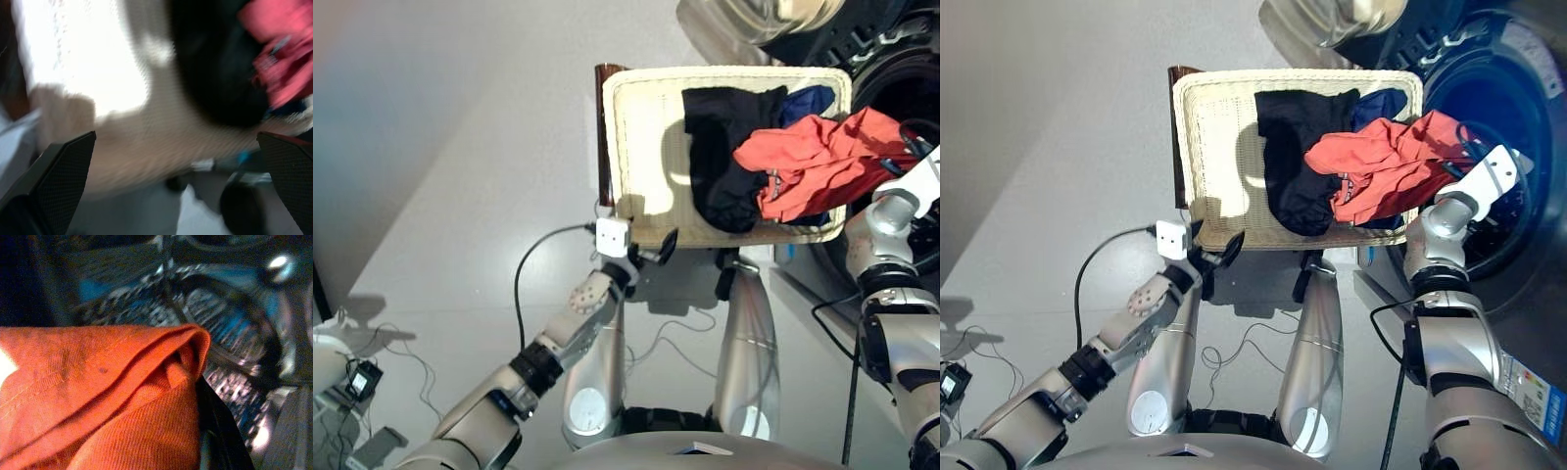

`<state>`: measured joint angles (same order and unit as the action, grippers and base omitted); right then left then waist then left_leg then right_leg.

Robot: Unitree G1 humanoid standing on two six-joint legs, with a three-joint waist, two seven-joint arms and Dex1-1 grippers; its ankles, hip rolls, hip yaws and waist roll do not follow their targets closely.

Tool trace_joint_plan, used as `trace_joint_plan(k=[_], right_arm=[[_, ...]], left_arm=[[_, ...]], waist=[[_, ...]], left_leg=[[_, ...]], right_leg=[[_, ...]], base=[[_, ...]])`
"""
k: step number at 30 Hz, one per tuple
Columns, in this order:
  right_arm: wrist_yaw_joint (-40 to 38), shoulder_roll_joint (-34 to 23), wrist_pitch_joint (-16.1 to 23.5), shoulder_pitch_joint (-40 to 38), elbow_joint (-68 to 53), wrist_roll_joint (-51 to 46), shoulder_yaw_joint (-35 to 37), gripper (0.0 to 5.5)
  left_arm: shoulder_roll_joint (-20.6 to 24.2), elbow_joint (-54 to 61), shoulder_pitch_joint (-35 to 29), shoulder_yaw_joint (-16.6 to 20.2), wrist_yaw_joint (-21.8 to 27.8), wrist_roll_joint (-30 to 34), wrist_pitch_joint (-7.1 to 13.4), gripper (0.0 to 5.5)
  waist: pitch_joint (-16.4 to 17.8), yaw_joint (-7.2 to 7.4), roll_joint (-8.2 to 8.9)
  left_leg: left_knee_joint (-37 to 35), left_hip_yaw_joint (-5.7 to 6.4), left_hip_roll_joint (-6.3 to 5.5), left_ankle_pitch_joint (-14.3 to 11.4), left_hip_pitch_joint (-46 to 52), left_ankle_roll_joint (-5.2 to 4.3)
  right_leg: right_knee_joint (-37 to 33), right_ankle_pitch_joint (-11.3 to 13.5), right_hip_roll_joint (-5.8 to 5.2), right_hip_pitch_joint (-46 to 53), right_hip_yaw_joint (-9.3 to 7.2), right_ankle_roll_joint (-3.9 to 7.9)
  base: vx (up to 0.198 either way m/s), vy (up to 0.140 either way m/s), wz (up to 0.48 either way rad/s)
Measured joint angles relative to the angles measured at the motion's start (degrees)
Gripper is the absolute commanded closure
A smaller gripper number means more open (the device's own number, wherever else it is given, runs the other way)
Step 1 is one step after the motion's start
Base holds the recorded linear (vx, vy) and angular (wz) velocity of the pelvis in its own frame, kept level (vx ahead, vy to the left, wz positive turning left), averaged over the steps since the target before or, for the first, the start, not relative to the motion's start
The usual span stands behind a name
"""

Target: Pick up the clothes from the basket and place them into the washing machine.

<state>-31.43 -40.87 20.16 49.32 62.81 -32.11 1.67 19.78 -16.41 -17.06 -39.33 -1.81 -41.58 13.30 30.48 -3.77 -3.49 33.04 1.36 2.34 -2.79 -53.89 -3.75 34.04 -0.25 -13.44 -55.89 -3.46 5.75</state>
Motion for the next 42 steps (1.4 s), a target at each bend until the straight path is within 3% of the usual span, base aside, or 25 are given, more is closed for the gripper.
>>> trace_joint_plan(k=[4, 8, 10, 16, 23, 36, 42], right_arm=[[2.02, -2.42, 0.77, 4.38, 0.66, -11.81, 2.1, 5.5], [5.57, -2.75, 4.27, 7.3, 1.61, -25.34, 5.29, 5.5], [5.98, -3.44, 4.84, 10.88, 4.13, -31.77, 6.16, 5.5], [5.22, -4.43, 8.42, 13.93, 6.36, -43.13, 11.29, 5.5], [0.01, -4.7, 14.2, 14.19, 6.44, -46.58, 17.05, 5.5], [-5.89, -6.79, 14.11, 15.59, 7.35, -46.36, 19.27, 5.5], [-4.03, -4.43, 14.46, 10.15, -0.52, -46.57, 19.43, 5.5]], left_arm=[[-0.29, 0.36, -0.61, 0.59, -0.48, -0.22, 0.04, 0.0], [-0.96, 0.25, -0.98, 1.39, -0.75, -2.4, 0.0, 0.0], [-0.95, 0.24, -1.64, 1.44, -1.18, -2.96, 0.01, 0.0], [-0.64, 0.26, -3.01, 1.45, -2.34, -4.16, 0.0, 0.0], [0.03, 0.46, -3.9, 1.5, -3.18, -5.61, 0.04, 0.0], [2.59, 3.38, -3.88, 1.26, -5.38, -5.59, 0.04, 0.0], [4.0, 3.47, -3.84, 1.83, -5.38, -5.66, 0.03, 0.0]], waist=[[0.02, 0.43, 0.02], [0.02, 0.15, 0.02], [0.02, 0.08, 0.02], [0.02, -0.21, -0.01], [0.03, -0.11, -0.02], [0.03, 0.48, -0.02], [0.06, 0.69, 0.03]], left_leg=[[0.37, -0.37, -0.17, -0.1, -1.99, 0.06], [0.89, -0.38, -0.15, -0.21, -2.94, 0.31], [1.26, -0.98, -0.23, -0.46, -3.33, 0.46], [3.25, -1.66, -0.37, -1.82, -4.18, 1.02], [4.38, -2.02, -0.46, -2.57, -4.95, 1.52], [4.7, -2.8, -0.5, -2.81, -5.45, 1.61], [5.73, -2.99, -0.48, -3.27, -5.15, 1.56]], right_leg=[[-0.05, 0.22, -0.02, -2.13, 0.67, 0.31], [0.03, 0.2, 0.02, -3.08, 0.93, 0.36], [0.23, 0.26, -0.04, -3.6, 1.34, 0.29], [1.03, -0.14, -0.2, -4.2, 2.08, 0.94], [1.84, -0.41, -0.33, -4.86, 2.57, 1.29], [2.14, -0.58, -0.42, -5.84, 3.3, 1.55], [3.88, -1.18, -0.48, -5.98, 3.7, 1.41]], base=[[0.0, 0.0, 0.0], [0.0, 0.0, 0.0], [0.0, 0.0, 0.0], [0.0, 0.0, 0.0], [0.0, 0.0, 0.0], [0.0, 0.0, 0.0], [0.0, 0.0, 0.0]])
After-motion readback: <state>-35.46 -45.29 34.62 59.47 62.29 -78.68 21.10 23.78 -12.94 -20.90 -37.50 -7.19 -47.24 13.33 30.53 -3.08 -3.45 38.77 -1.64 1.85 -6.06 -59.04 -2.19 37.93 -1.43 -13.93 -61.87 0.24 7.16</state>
